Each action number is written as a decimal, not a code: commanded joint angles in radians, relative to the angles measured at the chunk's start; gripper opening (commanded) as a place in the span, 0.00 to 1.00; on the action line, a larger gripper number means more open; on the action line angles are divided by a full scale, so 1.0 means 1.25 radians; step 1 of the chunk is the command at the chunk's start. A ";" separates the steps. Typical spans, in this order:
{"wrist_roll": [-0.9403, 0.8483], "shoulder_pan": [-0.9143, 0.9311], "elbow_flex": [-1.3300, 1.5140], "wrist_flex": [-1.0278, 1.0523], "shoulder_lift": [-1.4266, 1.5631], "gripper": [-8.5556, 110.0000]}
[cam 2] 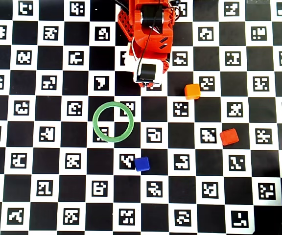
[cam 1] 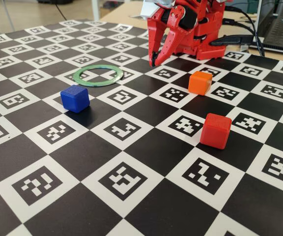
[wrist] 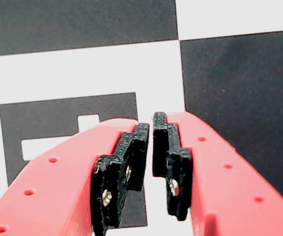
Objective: Grab the red cube then put it in the green circle then put the blue cube on top and finally the orange cube on top
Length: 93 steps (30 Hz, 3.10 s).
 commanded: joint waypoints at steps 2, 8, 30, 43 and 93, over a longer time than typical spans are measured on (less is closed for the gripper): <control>-0.017 -0.010 0.034 0.087 0.040 0.02; -0.017 -0.010 0.034 0.087 0.040 0.02; -0.017 -0.010 0.034 0.087 0.040 0.02; -0.017 -0.010 0.034 0.087 0.040 0.02; 0.870 -0.160 -1.049 0.218 -0.833 0.02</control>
